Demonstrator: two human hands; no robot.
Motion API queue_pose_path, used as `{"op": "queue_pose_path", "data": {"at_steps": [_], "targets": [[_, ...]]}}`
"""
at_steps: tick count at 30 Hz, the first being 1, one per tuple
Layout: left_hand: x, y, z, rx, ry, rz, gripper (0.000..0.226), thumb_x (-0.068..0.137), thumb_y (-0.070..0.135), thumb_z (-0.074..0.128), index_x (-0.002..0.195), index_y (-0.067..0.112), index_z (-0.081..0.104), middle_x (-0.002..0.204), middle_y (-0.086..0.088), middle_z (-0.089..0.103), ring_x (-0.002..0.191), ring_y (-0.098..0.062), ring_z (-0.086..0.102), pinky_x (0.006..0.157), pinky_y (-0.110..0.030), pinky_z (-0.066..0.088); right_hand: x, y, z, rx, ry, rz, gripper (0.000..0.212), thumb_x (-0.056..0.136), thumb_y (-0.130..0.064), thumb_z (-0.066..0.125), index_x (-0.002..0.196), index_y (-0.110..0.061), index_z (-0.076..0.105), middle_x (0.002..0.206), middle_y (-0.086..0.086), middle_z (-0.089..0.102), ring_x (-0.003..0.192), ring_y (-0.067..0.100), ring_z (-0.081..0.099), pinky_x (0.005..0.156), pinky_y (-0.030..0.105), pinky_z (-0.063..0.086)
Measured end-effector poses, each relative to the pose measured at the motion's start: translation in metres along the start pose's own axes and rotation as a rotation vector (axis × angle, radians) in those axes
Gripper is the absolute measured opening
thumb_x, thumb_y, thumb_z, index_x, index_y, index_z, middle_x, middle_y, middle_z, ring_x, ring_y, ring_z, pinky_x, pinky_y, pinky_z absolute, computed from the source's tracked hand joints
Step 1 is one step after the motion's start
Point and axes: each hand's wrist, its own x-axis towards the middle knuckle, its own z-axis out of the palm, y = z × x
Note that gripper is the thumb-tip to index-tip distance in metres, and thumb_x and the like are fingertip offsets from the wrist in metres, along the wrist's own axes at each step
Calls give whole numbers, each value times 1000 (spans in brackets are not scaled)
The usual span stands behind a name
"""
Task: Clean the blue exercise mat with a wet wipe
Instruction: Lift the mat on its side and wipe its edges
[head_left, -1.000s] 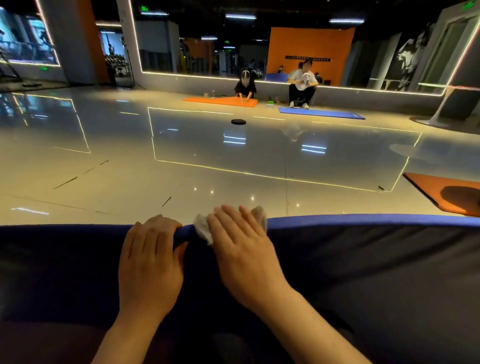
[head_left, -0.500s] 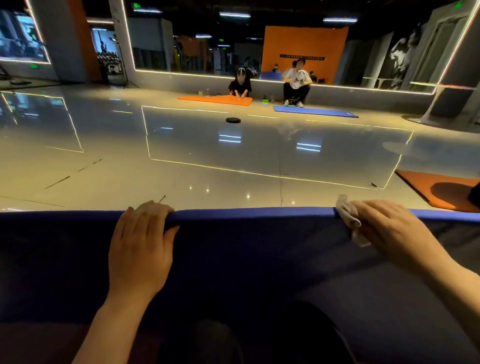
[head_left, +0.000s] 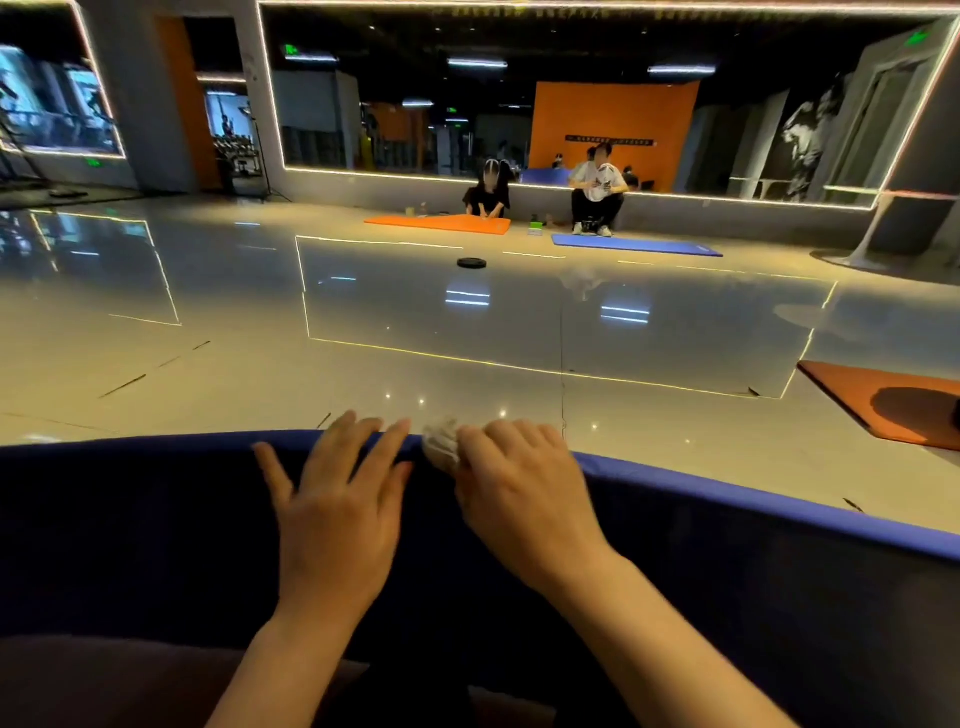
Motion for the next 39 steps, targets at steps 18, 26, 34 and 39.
{"op": "queue_pose_path", "data": {"at_steps": [18, 26, 34, 39], "targets": [[0, -19, 13, -48, 48, 42, 38, 93, 29, 49, 125, 16, 65, 117, -9, 66, 112, -30, 61, 111, -70, 13, -51, 52, -34, -68, -88, 179, 34, 101, -26, 42, 119, -10, 66, 113, 5, 68, 103, 24, 64, 111, 46, 34], [4, -29, -2, 25, 2, 108, 34, 81, 14, 65, 114, 13, 70, 115, -11, 68, 110, -32, 65, 100, -76, 28, 10, -41, 25, -64, -156, 84, 44, 88, -25, 38, 118, -11, 67, 114, 6, 70, 103, 23, 66, 102, 39, 45], [2, -32, 7, -19, 24, 106, 37, 95, 25, 50, 129, 17, 62, 117, -8, 65, 112, -29, 61, 107, -74, 20, -61, 72, -44, -178, -14, 273, 33, 102, -27, 40, 112, -11, 67, 102, 6, 70, 89, 31, 64, 87, 37, 39], [-4, -16, 12, -60, 71, 29, 37, 88, 16, 60, 124, 12, 65, 115, -12, 66, 111, -33, 61, 109, -70, 9, -56, 57, -28, -76, 17, 459, 30, 98, -25, 41, 109, -15, 67, 110, 4, 68, 109, 25, 59, 111, 39, 25]]}}
